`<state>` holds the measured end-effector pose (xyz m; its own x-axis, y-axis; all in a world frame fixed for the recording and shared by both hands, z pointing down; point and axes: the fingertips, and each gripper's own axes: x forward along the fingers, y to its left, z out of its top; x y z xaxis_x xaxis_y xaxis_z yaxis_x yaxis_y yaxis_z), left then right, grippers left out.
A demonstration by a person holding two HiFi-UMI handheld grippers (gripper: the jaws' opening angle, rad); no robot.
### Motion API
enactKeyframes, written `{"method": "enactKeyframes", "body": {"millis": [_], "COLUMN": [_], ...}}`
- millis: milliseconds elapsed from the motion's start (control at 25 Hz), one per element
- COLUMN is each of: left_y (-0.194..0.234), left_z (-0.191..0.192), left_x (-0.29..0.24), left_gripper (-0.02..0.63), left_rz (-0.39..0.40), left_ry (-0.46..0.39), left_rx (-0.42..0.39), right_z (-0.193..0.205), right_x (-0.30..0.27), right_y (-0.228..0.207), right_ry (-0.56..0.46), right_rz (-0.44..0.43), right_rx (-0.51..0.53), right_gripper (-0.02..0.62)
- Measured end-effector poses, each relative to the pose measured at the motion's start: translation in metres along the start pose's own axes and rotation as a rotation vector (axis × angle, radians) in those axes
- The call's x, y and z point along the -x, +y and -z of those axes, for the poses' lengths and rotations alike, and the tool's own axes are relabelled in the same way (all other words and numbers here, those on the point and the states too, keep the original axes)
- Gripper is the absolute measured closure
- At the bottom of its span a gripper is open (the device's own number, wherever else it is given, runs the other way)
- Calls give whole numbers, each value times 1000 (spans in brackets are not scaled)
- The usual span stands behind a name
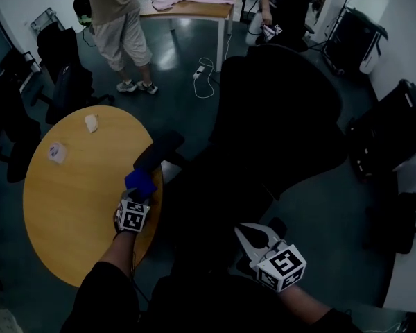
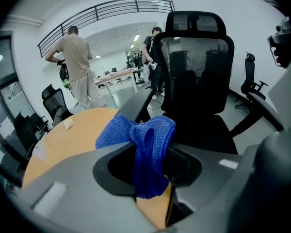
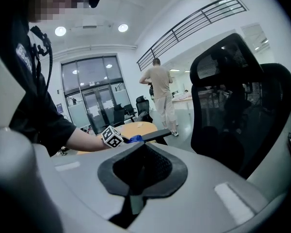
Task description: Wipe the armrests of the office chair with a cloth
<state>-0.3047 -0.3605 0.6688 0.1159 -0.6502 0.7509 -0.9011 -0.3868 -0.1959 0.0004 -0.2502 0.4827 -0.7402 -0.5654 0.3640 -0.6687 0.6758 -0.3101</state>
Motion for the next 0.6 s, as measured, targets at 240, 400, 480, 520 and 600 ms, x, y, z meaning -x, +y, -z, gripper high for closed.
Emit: {"method": "enactKeyframes", "body": {"millis": [240,400,480,520,600], "left_y": [-9,-25,-39,-46,-58], "left_z": [6,-19,-32,-40,-53], "left_x": [26,51,60,62,64], "left_gripper": [446,446,446,446,446], "left_rz": [-48,-68,-55,-44,-19], "left_ry": [7,-62,-99,-116,-142], "left_rx": [71,146,146,136,105], "right_z": [10,11,11,11,14], "right_x": [31,51,63,68,78], "right_y": [-10,-20,-22,-24,-28], "right_ry": [-58,-94,-110,-115,-120], "right_rz": [12,24,38,47,71], "right_rx": [-25,-52,-58,-57,-58], "right_gripper": [590,591,591,591,591]}}
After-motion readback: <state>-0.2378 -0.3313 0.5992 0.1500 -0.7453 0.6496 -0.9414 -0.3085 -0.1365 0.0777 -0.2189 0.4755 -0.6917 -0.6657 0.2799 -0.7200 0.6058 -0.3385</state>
